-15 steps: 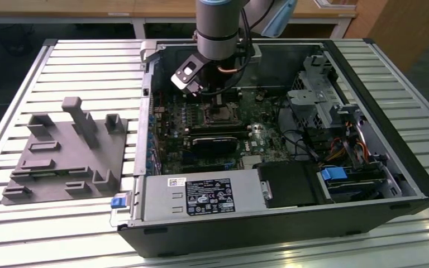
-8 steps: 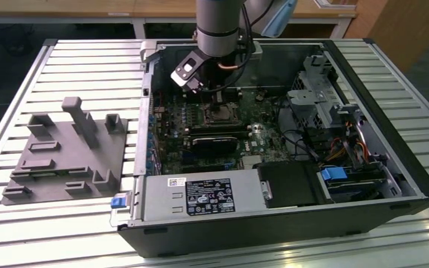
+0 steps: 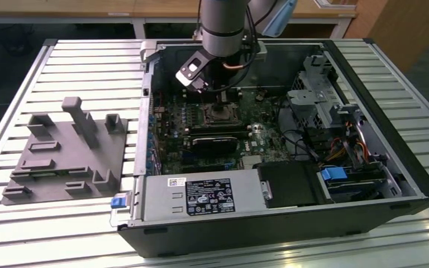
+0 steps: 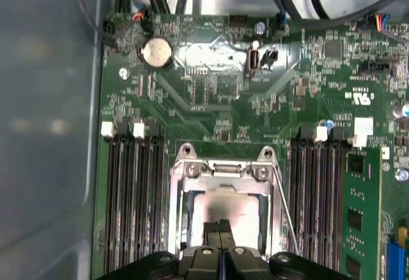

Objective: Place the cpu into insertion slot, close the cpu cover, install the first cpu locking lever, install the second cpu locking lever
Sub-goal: 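Close the cpu cover, then install the first cpu locking lever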

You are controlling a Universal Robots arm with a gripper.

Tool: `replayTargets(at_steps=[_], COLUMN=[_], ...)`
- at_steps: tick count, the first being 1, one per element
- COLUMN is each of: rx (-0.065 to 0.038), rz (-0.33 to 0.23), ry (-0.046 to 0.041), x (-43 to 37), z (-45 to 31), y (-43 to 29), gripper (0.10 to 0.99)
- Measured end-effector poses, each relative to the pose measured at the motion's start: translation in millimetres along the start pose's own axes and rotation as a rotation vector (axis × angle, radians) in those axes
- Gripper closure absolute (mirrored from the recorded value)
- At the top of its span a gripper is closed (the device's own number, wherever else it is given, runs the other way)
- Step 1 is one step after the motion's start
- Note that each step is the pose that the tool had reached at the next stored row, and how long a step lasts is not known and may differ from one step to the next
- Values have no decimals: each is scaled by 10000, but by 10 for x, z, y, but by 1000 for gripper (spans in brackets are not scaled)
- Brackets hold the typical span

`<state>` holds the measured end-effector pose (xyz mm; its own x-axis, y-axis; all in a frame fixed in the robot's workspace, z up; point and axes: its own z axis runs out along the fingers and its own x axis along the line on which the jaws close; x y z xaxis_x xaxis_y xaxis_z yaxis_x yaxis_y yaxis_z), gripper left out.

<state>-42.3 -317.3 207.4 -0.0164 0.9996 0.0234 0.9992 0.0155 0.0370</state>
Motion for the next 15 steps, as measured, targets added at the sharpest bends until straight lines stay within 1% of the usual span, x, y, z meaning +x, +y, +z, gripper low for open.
replayTargets(at_steps=[2, 6, 15], rx=[0, 1, 3], rz=[0, -1, 0], ry=[1, 1, -2], x=[0, -1, 0], z=[1, 2, -5], y=[23, 38, 47], gripper=[980, 980, 980])
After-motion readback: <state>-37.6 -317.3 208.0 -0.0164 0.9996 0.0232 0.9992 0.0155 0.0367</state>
